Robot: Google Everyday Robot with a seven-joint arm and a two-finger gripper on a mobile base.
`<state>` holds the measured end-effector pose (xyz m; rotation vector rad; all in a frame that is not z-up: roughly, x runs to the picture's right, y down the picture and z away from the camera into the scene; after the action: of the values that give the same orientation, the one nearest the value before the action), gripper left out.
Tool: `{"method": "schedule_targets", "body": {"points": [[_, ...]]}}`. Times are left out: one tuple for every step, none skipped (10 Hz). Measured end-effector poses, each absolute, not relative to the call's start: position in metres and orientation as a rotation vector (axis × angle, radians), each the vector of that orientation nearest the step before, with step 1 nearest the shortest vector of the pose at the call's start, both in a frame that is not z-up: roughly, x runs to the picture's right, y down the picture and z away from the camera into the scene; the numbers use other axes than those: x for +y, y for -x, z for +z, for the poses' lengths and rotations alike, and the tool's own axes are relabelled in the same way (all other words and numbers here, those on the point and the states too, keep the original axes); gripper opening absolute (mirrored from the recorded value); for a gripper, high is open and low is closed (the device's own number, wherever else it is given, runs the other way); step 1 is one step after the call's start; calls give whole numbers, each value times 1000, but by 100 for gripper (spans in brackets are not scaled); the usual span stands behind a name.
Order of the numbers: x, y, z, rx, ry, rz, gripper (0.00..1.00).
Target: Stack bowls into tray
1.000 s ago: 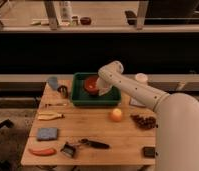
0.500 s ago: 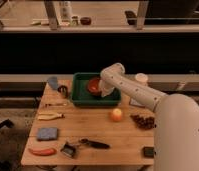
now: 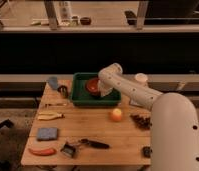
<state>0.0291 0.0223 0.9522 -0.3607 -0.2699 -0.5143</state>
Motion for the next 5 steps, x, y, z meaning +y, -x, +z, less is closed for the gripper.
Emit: {"method": "schedule_targets", "body": {"points": [[20, -28, 952, -258, 358, -515, 0], [19, -26, 951, -248, 356, -514, 1], [18, -25, 951, -237, 356, -515, 5], [16, -22, 950, -224, 356, -516, 16], [14, -20, 950, -210, 353, -519, 27]]}}
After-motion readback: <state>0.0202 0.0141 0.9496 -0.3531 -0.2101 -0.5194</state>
